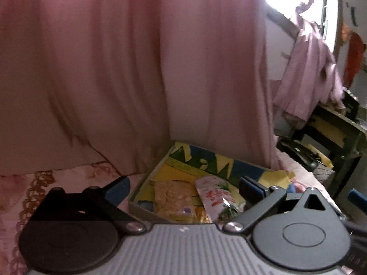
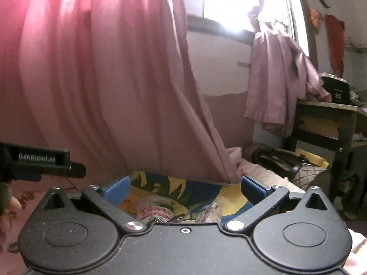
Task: Organize snacks
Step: 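Open the left tool to drop the cracker bag while the right tool releases the jerky, then withdraw both open tools from the tray toward the orange candy and blue tube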
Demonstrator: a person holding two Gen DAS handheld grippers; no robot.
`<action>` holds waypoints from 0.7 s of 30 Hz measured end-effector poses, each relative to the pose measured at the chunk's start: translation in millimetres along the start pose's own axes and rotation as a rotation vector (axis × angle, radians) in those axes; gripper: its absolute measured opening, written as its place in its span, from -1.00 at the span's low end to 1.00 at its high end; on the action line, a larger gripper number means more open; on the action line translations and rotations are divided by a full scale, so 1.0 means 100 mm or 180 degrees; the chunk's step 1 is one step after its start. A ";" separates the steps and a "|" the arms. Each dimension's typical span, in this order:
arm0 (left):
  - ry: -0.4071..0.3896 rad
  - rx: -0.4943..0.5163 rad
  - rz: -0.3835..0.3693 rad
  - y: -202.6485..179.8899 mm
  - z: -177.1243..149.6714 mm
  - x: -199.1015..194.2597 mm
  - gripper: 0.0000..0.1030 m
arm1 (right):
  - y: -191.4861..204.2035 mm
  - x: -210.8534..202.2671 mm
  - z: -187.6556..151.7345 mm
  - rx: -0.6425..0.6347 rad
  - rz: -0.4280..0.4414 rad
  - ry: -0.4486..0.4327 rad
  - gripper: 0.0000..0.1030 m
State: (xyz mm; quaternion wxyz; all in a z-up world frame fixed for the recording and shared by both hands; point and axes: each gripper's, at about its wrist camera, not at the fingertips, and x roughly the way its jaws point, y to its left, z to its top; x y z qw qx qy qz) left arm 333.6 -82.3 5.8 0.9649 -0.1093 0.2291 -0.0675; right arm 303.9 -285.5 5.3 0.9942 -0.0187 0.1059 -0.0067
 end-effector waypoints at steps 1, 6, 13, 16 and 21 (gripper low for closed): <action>-0.0008 0.0023 -0.0014 -0.02 -0.01 -0.07 0.99 | -0.01 -0.09 0.02 0.0025 -0.0010 -0.0025 0.99; -0.0055 0.0102 -0.0076 -0.05 -0.09 -0.47 0.99 | -0.03 -0.60 0.06 0.0114 -0.0058 -0.0164 0.99; -0.0100 0.0111 -0.0091 0.01 -0.24 -0.87 0.99 | 0.01 -1.16 -0.02 0.0136 -0.0150 -0.0273 0.99; -0.0107 0.0142 -0.0086 0.05 -0.33 -1.01 0.99 | 0.03 -1.38 -0.11 0.0199 -0.0226 -0.0292 0.99; -0.0126 0.0186 -0.0110 0.15 -0.47 -1.24 0.99 | 0.07 -1.66 -0.25 0.0321 -0.0343 -0.0250 0.99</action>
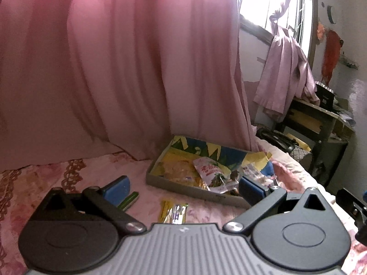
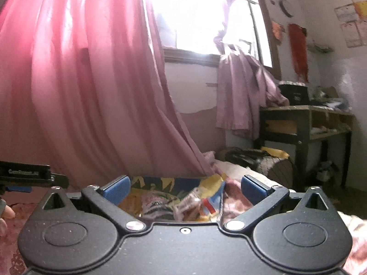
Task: Organize snacks
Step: 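Withdraw both open tools from the tray toward the orange candy and blue tube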
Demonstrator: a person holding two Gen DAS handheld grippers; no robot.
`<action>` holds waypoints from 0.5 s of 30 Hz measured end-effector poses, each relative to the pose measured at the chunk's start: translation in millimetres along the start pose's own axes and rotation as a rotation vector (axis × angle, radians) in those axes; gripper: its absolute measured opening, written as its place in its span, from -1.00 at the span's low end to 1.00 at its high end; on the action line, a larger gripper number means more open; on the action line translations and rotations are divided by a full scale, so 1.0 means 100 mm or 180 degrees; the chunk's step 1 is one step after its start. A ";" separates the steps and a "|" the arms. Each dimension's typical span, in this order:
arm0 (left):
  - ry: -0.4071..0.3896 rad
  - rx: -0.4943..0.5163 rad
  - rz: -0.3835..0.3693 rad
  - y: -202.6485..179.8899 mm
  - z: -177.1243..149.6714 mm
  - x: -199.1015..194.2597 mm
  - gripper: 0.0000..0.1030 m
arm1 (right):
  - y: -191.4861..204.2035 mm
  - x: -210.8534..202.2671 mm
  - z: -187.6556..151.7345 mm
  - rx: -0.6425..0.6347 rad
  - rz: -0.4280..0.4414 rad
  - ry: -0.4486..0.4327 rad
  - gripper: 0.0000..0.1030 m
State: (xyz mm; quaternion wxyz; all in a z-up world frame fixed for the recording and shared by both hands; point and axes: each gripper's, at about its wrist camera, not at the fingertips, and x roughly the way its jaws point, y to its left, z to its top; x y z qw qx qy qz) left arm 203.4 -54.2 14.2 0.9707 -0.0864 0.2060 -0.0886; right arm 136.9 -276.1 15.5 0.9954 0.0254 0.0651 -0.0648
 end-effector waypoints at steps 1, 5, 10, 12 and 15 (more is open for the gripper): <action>-0.0004 0.0004 -0.0006 0.02 -0.03 -0.04 0.99 | 0.01 -0.05 -0.02 0.0020 -0.0029 0.0007 0.99; 0.0003 0.0073 -0.0016 0.08 -0.15 -0.18 0.99 | 0.05 -0.25 -0.11 0.0117 -0.0106 0.0100 0.99; 0.0039 0.0116 0.0007 0.18 -0.35 -0.31 0.99 | 0.14 -0.40 -0.23 0.0179 -0.0226 0.0313 0.99; 0.0064 0.0121 0.0036 0.23 -0.46 -0.34 0.99 | 0.18 -0.43 -0.28 0.0204 -0.0257 0.0448 0.99; 0.0155 0.0159 0.0075 0.29 -0.61 -0.36 0.99 | 0.23 -0.46 -0.38 0.0237 -0.0247 0.0643 0.99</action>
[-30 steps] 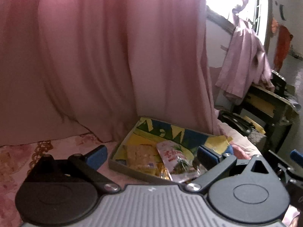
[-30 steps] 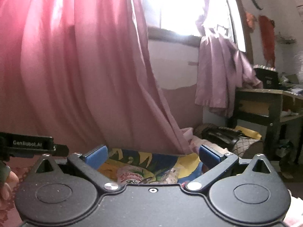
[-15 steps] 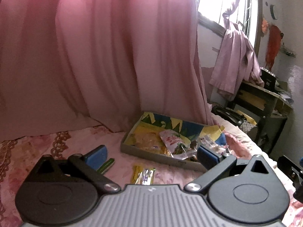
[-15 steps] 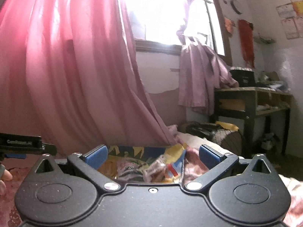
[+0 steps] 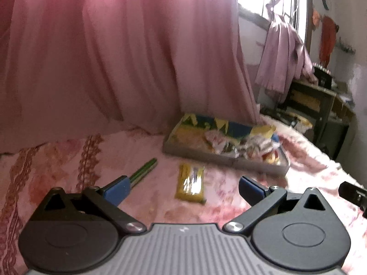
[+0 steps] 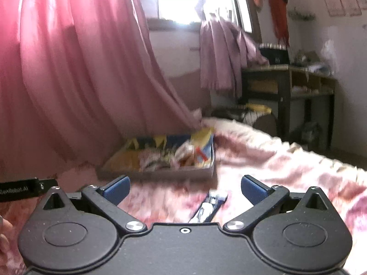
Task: Organize snacks
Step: 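Withdraw both open tools from the tray toward the orange candy and blue tube, then close the left tool on the orange ball candy while the right tool grips the blue tube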
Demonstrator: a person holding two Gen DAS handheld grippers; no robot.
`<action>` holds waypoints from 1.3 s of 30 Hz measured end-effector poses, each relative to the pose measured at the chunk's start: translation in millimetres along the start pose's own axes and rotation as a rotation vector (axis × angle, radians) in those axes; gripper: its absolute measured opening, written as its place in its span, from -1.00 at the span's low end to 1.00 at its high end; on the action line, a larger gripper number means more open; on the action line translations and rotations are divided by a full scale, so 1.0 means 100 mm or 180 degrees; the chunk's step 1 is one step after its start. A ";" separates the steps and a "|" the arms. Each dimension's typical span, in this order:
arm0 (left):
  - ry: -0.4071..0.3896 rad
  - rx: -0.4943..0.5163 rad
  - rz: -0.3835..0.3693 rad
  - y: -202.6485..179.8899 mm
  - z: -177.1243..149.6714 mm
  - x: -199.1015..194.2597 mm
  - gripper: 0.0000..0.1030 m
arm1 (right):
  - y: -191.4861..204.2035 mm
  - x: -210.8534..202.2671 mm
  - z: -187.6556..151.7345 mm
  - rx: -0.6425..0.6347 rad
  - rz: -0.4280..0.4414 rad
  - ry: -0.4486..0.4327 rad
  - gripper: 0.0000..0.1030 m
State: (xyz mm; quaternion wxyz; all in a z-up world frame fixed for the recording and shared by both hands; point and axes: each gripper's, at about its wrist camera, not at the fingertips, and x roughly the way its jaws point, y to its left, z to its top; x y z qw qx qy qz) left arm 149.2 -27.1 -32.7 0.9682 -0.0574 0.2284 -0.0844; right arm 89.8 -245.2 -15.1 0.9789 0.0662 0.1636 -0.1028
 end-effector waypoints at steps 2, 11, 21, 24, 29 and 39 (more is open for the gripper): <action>0.0072 0.0041 0.0012 0.02 -0.10 0.00 0.99 | 0.02 0.00 -0.06 0.0004 0.0007 0.0134 0.99; 0.0360 0.0225 -0.0070 0.02 -0.37 0.05 0.99 | 0.10 0.15 -0.20 -0.0009 0.0075 0.0585 0.99; 0.0590 0.0371 -0.0200 -0.13 -0.48 0.17 0.99 | 0.02 0.37 -0.24 0.0100 0.0028 0.1015 0.99; 0.0611 0.0451 -0.0255 -0.19 -0.49 0.22 0.99 | -0.03 0.45 -0.22 0.0174 0.0053 0.1134 0.99; 0.0632 0.0545 -0.0326 -0.29 -0.45 0.33 0.99 | -0.14 0.63 -0.16 0.0275 0.0126 0.1248 0.99; 0.0665 0.0827 -0.0757 -0.60 -0.33 0.68 0.99 | -0.52 1.27 0.02 0.0387 0.0251 0.1379 0.99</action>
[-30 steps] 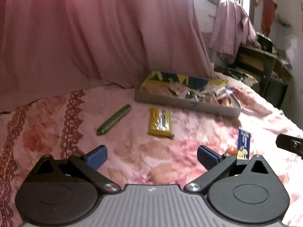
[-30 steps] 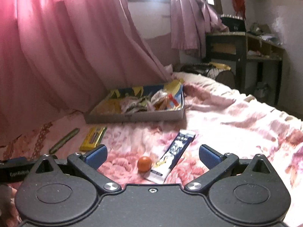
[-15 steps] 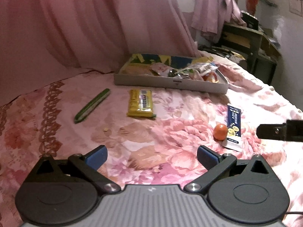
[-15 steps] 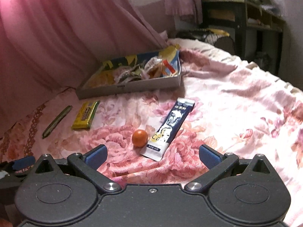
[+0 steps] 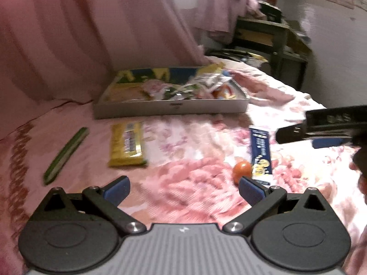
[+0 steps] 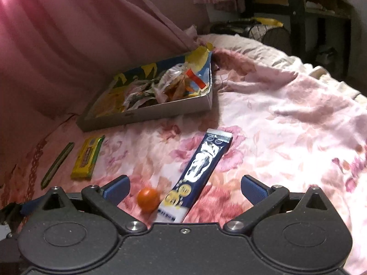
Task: Organize snacks
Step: 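Close the left tool on the orange ball candy while the right tool grips the blue tube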
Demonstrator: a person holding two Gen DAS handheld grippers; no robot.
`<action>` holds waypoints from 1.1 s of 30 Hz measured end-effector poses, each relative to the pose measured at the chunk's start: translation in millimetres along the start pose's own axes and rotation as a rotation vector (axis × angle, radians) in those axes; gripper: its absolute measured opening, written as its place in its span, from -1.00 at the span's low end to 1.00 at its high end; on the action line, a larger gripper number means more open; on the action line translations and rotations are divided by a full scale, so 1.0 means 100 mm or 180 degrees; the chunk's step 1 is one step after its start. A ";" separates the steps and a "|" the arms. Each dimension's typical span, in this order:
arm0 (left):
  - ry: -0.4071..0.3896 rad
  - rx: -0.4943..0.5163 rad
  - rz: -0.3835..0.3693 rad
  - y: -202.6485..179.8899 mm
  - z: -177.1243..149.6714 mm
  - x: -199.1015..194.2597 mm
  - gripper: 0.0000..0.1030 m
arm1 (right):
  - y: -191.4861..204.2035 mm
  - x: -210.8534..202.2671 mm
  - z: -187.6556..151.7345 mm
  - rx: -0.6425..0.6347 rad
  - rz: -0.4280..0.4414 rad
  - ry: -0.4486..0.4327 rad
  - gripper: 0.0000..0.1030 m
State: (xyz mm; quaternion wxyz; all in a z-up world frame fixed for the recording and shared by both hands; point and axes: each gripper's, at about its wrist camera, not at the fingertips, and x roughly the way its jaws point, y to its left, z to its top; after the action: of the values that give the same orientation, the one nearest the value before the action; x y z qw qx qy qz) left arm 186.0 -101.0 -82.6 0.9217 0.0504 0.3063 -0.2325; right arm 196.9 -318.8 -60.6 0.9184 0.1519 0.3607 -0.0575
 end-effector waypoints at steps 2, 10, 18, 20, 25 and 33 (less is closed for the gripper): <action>0.0023 0.0084 -0.0096 -0.06 0.03 0.10 0.99 | -0.06 0.11 0.05 0.0026 0.0036 0.0047 0.98; 0.0173 0.0283 -0.0403 -0.24 0.09 0.49 0.99 | -0.21 0.48 0.12 0.0219 0.0175 0.0224 0.86; 0.0279 0.0403 -0.0636 -0.35 0.12 0.71 0.82 | -0.37 0.68 0.13 0.0507 0.0210 0.0354 0.47; 0.0330 0.0349 -0.0710 -0.35 0.12 0.76 0.72 | -0.36 0.70 0.12 0.0469 0.0188 0.0359 0.41; 0.0411 0.0185 -0.0777 -0.35 0.12 0.83 0.35 | -0.30 0.72 0.12 0.0305 0.0163 0.0361 0.19; 0.0438 0.0184 -0.0756 -0.42 0.12 0.88 -0.26 | -0.19 0.75 0.08 0.0046 0.0163 0.0395 0.07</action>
State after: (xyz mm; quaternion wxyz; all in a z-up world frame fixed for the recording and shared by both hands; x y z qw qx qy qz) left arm 235.4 -176.0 -122.8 0.8627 0.0562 0.3658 -0.3447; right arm 252.9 -339.3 -110.8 0.8943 0.1711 0.4125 -0.0272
